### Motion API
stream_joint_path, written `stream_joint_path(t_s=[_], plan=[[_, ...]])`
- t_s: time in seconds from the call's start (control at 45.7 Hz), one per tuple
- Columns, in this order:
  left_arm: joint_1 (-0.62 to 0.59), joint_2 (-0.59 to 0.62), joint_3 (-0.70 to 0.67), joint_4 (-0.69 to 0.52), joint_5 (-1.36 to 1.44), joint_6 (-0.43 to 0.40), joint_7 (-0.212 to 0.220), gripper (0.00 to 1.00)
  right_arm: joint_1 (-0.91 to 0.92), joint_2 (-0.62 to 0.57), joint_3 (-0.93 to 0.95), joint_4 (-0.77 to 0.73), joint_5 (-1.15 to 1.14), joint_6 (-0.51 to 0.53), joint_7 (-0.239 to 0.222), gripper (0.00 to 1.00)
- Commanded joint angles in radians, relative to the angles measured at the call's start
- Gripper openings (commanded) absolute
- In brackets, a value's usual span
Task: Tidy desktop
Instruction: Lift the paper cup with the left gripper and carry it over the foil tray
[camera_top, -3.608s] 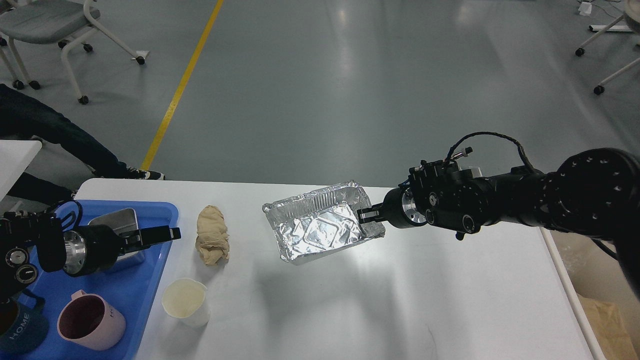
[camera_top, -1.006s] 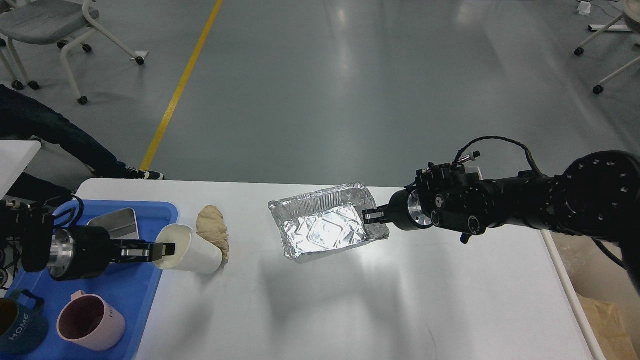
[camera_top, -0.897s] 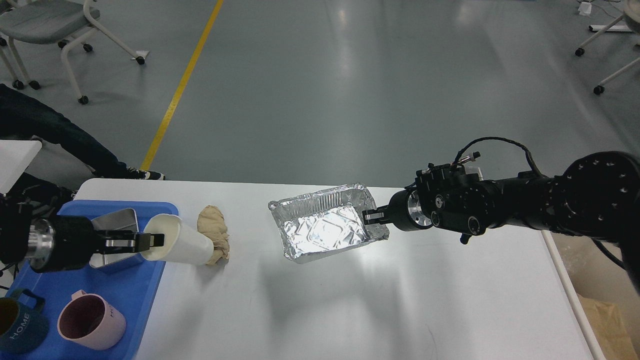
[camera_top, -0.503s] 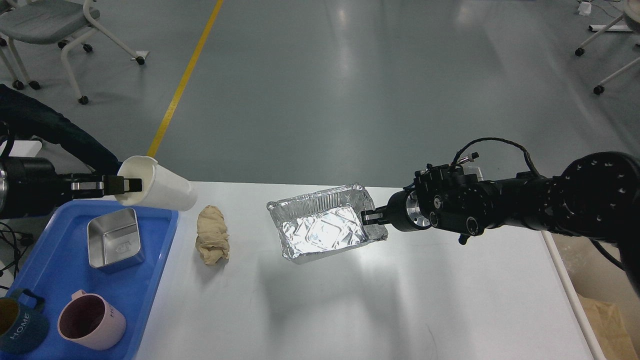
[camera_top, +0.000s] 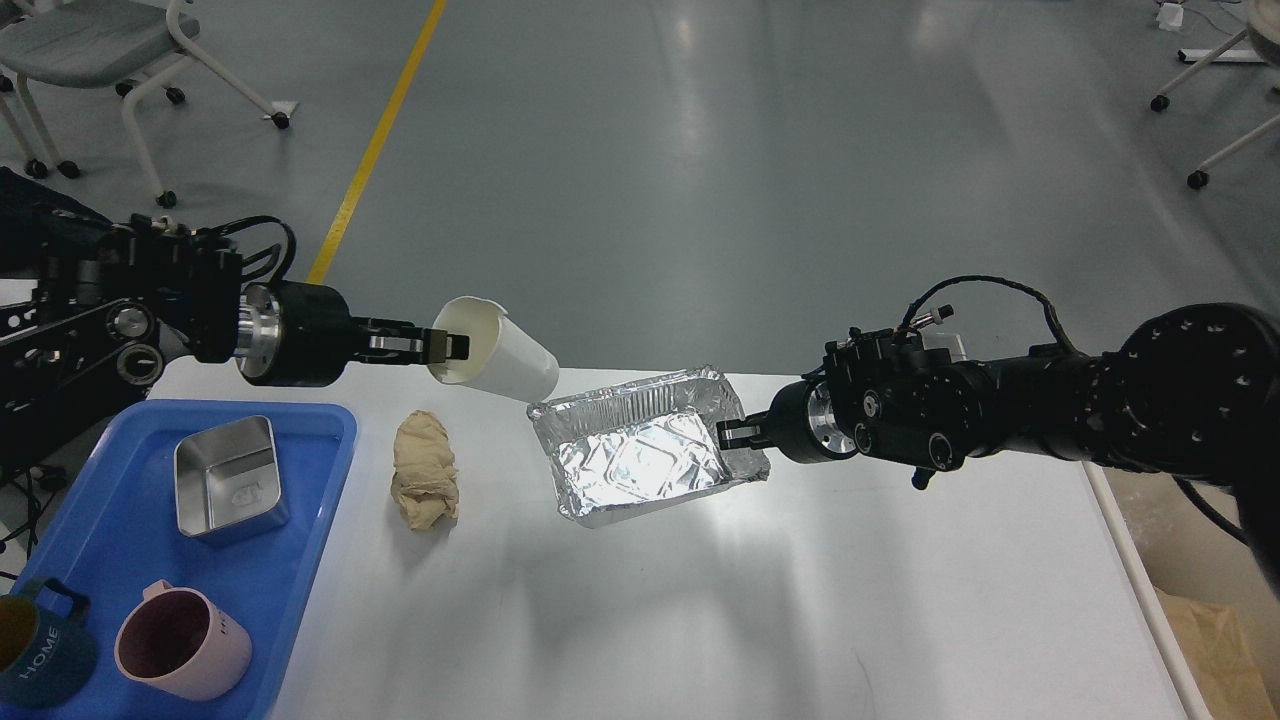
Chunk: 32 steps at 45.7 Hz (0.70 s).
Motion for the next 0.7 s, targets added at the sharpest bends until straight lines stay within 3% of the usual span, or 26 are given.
stream_joint_path(t_s=[0.0, 0.678], plan=[[-0.045, -0.088, 0.060, 0.049, -0.002, -0.001, 0.000, 0.01, -0.002, 0.002, 0.001, 0.001, 0.001, -0.008, 0.002, 0.00], [-0.077, -0.441, 0.169, 0.344, 0.010, 0.019, 0.008, 0.03, 0.006, 0.002, 0.016, 0.007, 0.001, -0.015, 0.002, 0.00]])
